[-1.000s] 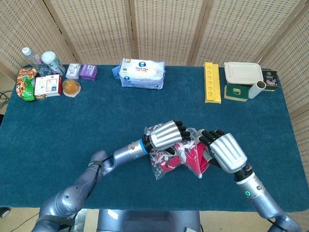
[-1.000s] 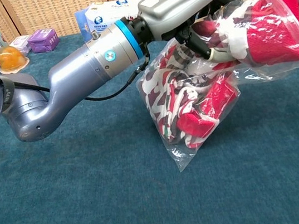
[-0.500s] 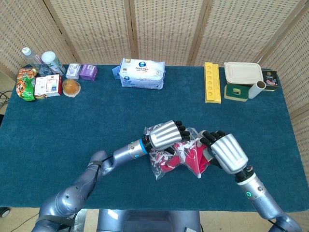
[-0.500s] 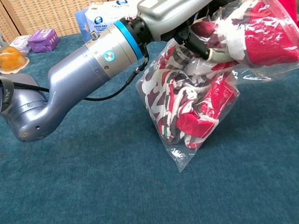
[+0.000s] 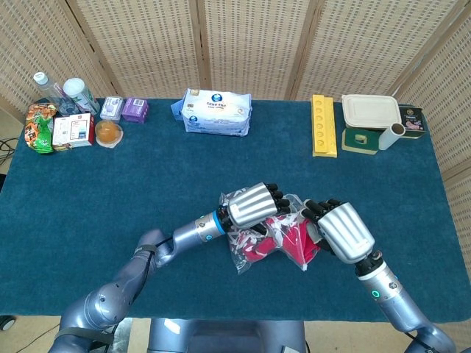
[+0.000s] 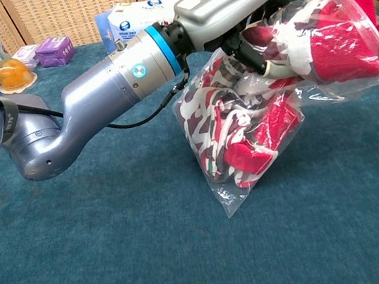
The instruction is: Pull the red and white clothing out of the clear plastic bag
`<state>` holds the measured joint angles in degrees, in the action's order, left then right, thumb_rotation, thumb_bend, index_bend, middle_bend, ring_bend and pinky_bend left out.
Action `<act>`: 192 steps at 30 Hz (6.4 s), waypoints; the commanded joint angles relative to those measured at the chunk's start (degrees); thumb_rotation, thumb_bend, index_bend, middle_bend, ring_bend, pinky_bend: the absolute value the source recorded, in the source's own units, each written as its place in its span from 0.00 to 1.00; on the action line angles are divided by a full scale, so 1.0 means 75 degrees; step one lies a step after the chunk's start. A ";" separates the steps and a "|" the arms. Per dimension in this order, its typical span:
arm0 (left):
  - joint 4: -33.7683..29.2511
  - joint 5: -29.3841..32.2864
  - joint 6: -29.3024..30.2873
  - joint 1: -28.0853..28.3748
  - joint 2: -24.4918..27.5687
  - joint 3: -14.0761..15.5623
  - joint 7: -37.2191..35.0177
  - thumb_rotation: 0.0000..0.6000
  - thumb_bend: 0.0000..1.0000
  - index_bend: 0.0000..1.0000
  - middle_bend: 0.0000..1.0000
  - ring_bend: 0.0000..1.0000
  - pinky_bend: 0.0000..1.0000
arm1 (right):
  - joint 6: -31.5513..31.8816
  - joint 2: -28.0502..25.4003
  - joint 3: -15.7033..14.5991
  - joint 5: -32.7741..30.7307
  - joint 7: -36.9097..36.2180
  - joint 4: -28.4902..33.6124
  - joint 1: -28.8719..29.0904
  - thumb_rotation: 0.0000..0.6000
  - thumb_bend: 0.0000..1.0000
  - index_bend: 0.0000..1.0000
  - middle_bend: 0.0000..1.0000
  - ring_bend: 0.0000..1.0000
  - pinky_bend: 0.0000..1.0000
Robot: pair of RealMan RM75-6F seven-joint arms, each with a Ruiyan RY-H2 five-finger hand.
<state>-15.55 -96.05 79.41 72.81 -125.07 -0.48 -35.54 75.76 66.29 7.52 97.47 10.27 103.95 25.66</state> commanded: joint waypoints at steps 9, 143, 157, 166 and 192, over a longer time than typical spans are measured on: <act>-0.0069 0.0081 -0.0016 -0.0110 0.0172 -0.0030 -0.0072 1.00 0.30 0.79 0.63 0.62 0.53 | 0.0133 -0.0086 -0.0114 -0.0039 0.0011 0.0044 -0.0150 1.00 0.66 0.70 0.51 0.67 0.64; -0.5068 0.0803 -0.3502 -0.2634 0.4855 0.0704 0.1764 1.00 0.56 0.68 0.22 0.10 0.30 | 0.0017 -0.0317 -0.0572 -0.0035 -0.0280 -0.0202 -0.0448 1.00 0.67 0.74 0.56 0.73 0.68; -0.5237 0.0953 -0.3255 -0.3181 0.5296 0.0602 0.1498 1.00 0.56 0.69 0.23 0.11 0.31 | 0.0165 -0.0411 -0.0494 -0.0118 -0.0257 -0.0183 -0.0537 1.00 0.67 0.74 0.56 0.74 0.68; -0.5401 0.1014 -0.3136 -0.3513 0.5620 0.0577 0.1443 1.00 0.56 0.69 0.23 0.11 0.32 | 0.0329 -0.0502 -0.0385 -0.0233 -0.0289 -0.0189 -0.0620 1.00 0.67 0.74 0.56 0.74 0.68; -0.6159 0.1645 -0.2523 -0.4886 0.7079 0.0339 0.1803 1.00 0.56 0.69 0.23 0.11 0.32 | 0.0688 -0.0986 0.0052 -0.0974 -0.0846 -0.0678 -0.0886 1.00 0.67 0.74 0.56 0.74 0.68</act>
<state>-61.59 -83.87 60.41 36.40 -72.22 2.18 -22.15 80.84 59.00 7.82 90.30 4.04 98.99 19.10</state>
